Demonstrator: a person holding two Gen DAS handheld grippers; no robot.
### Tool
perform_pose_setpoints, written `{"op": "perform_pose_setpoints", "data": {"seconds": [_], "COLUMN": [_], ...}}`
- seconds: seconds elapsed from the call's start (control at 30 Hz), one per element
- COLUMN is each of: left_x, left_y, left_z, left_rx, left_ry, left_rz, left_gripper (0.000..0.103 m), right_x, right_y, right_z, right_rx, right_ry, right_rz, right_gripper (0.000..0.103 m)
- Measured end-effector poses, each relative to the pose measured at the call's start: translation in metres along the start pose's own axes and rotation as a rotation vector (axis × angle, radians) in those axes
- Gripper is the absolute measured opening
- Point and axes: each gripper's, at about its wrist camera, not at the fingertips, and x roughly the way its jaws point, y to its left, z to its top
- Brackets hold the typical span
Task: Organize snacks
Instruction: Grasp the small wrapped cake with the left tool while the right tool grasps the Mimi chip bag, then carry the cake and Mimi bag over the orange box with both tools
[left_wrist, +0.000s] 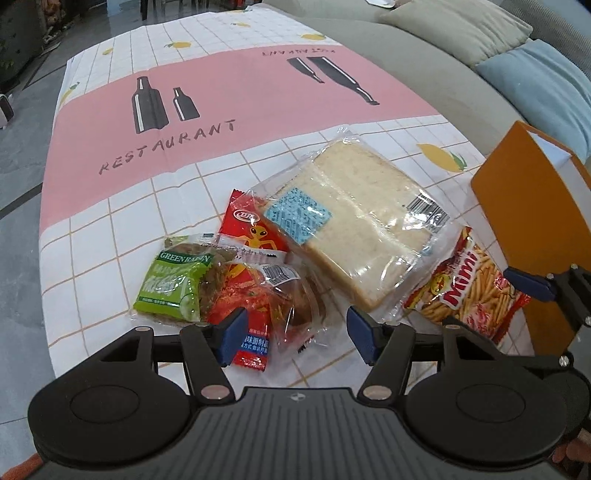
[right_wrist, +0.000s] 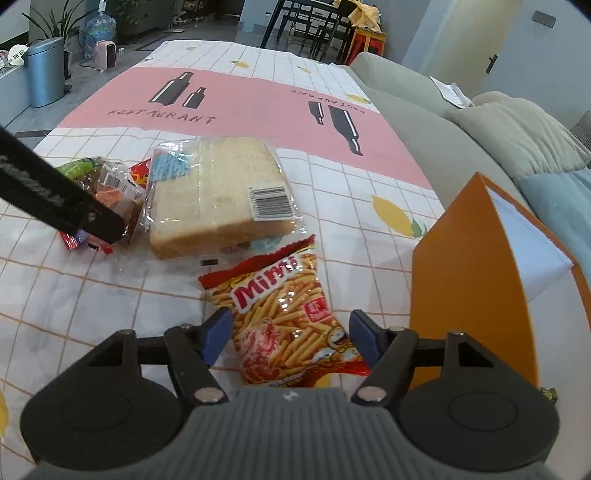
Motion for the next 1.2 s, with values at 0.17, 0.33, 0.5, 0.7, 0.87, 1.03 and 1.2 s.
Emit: {"op": "perform_pose_setpoints", "data": {"seconds": [0.17,0.33,0.5,0.7,0.87,1.03,1.2], "left_x": [0.012,0.014,0.012,-0.005,-0.027,-0.054,-0.080], "left_y": [-0.001,-0.001,-0.009,-0.015,-0.017,-0.024,-0.041], "left_z": [0.001,0.001,0.000,-0.008,-0.017,-0.026,-0.029], "left_rx": [-0.011,-0.031,-0.011,-0.011,-0.033,-0.050,-0.016], "left_ry": [0.020,0.023,0.022,0.014,-0.001,-0.023,-0.052], "left_rz": [0.030,0.033,0.034,0.021,0.003,-0.020,-0.031], "left_gripper": [0.069,0.054,0.037,0.030,0.030,0.030,0.030], "right_x": [0.009,0.013,0.010,0.001,-0.012,-0.035,-0.062], "right_y": [0.000,0.000,-0.002,-0.003,-0.005,-0.004,-0.005], "right_z": [-0.004,-0.006,-0.006,-0.007,-0.008,-0.006,-0.006], "right_rx": [0.011,0.041,0.064,0.066,0.121,0.146,0.166], "right_ry": [0.042,0.064,0.062,0.065,0.079,0.063,0.044], "right_rz": [0.021,0.044,0.050,0.059,0.101,0.113,0.117], "right_gripper": [0.069,0.064,0.056,0.046,0.045,0.045,0.045]}}
